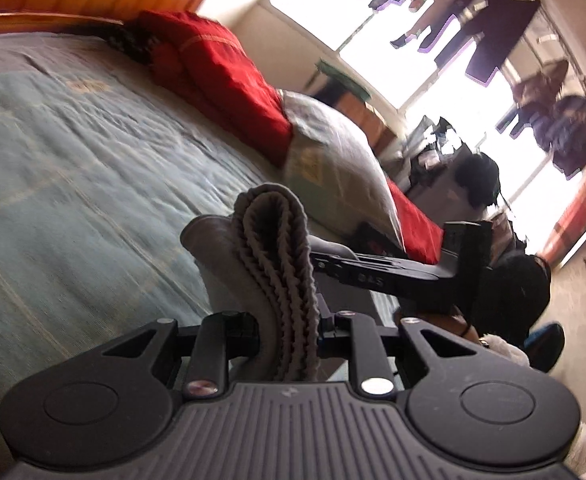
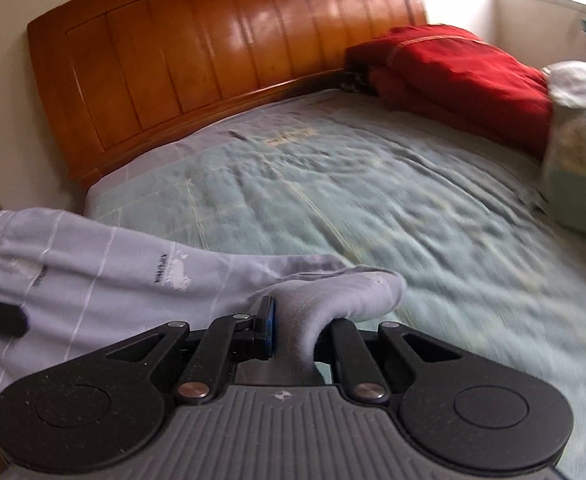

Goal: Fold clothes

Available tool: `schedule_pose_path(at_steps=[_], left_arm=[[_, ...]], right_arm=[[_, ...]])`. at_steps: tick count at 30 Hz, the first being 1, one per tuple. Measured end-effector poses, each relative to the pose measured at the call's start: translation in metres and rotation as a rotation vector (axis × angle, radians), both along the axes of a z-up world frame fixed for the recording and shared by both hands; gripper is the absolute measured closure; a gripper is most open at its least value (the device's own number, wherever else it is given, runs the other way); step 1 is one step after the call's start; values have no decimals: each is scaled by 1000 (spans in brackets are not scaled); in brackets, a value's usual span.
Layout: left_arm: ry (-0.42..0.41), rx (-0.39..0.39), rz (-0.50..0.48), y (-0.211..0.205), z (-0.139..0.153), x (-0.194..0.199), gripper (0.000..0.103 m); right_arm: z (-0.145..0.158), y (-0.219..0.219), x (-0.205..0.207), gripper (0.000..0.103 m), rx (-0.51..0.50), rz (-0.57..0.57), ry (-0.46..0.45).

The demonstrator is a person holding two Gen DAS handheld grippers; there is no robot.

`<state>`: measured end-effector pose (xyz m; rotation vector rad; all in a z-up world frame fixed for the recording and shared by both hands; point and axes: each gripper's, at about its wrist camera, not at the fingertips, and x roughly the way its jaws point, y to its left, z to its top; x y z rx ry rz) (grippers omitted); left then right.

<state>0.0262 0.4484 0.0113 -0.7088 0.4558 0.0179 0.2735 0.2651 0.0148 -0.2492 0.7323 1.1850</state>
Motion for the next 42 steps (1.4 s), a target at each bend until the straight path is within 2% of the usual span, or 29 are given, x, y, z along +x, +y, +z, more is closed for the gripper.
schedule_pose_path(at_steps=[6, 13, 20, 28, 32, 33, 35, 36, 37, 39, 40, 42], left_arm=[[-31, 5, 87, 10, -12, -14, 82], [-28, -73, 149, 20, -49, -29, 82], [-19, -141, 206, 36, -75, -44, 82], [-39, -158, 212, 36, -85, -47, 82], [45, -184, 269, 44, -106, -52, 81], [71, -188, 284, 48, -109, -55, 77], [110, -182, 311, 53, -113, -65, 72], [120, -172, 323, 54, -113, -70, 67], [115, -156, 338, 55, -111, -77, 65], [92, -127, 370, 56, -103, -92, 58], [80, -112, 384, 55, -99, -98, 57], [68, -74, 397, 53, -93, -103, 51]], right_arm=[[3, 61, 10, 91, -29, 76, -42], [-5, 104, 18, 91, -70, 108, -60], [-21, 115, 17, 91, -112, 118, -56], [-13, 120, 17, 91, -81, 129, -61], [-26, 119, 24, 90, -108, 113, -33], [-30, 118, 27, 89, -115, 107, -21], [-37, 116, 34, 81, -130, 96, 4], [-41, 114, 37, 70, -137, 89, 17], [-43, 111, 42, 54, -144, 77, 36], [-44, 98, 53, 36, -140, 40, 51], [-44, 90, 58, 34, -127, 30, 59], [-48, 65, 73, 34, -82, 8, 132]])
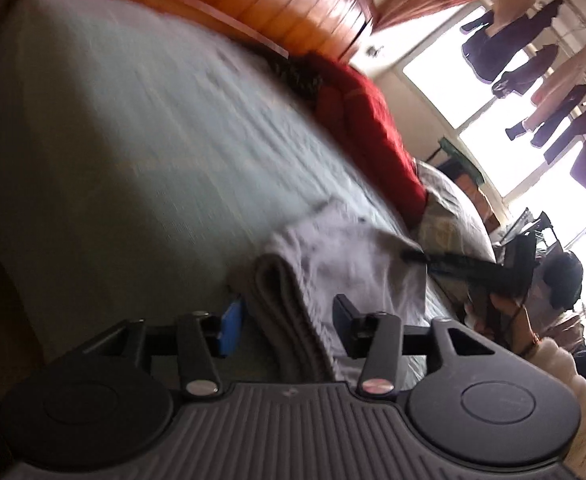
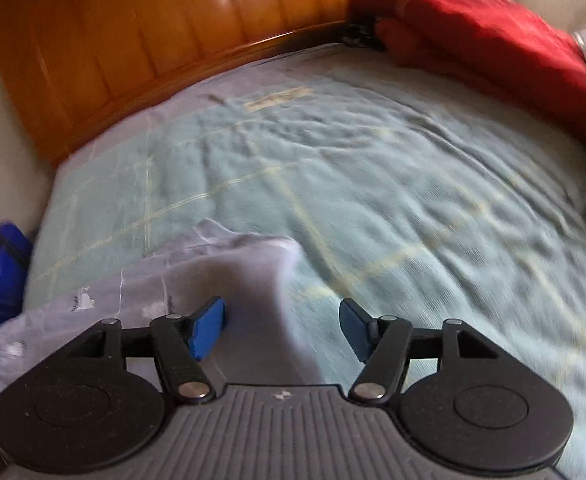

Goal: Fold clothes

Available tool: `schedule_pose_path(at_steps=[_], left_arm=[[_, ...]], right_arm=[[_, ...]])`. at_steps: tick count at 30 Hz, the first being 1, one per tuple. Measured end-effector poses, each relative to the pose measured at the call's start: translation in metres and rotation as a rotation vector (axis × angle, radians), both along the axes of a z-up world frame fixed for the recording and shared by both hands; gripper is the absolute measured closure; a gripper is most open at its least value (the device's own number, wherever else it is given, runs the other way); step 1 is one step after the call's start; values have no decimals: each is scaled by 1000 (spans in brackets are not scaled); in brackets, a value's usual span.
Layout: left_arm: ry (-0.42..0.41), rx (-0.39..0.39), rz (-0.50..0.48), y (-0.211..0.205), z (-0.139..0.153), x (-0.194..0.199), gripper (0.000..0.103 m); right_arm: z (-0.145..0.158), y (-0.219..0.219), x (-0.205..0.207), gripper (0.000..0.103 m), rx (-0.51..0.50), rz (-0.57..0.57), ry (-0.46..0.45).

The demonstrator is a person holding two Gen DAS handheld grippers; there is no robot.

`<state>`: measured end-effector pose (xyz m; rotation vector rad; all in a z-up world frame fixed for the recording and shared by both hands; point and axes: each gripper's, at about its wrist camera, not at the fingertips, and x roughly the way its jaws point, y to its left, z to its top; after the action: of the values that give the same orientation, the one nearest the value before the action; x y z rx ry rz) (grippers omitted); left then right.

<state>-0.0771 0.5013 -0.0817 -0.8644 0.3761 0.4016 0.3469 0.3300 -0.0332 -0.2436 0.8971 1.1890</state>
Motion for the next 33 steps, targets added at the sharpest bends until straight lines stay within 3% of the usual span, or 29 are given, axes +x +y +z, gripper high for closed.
schedule_pose_path(at_steps=[7, 10, 17, 20, 22, 24, 30, 33], left_arm=[[-24, 45, -71, -13, 9, 12, 49], [-8, 76, -99, -20, 10, 24, 43], [2, 106, -101, -27, 18, 29, 43], [19, 145, -84, -29, 23, 23, 42], [23, 161, -70, -28, 27, 20, 42], [25, 169, -59, -28, 30, 18, 41], [21, 201, -87, -34, 39, 26, 40], [33, 218, -99, -37, 45, 33, 37]], right_arm=[[-52, -72, 27, 27, 189, -50, 246], [-62, -80, 23, 23, 298, -29, 281], [-62, -60, 10, 25, 303, 62, 223], [-63, -74, 4, 40, 306, 95, 241], [-64, -83, 5, 74, 309, 80, 271], [-64, -90, 6, 91, 305, 49, 301], [-36, -89, 13, 94, 268, -27, 395], [-39, -86, 20, 93, 141, -72, 435]])
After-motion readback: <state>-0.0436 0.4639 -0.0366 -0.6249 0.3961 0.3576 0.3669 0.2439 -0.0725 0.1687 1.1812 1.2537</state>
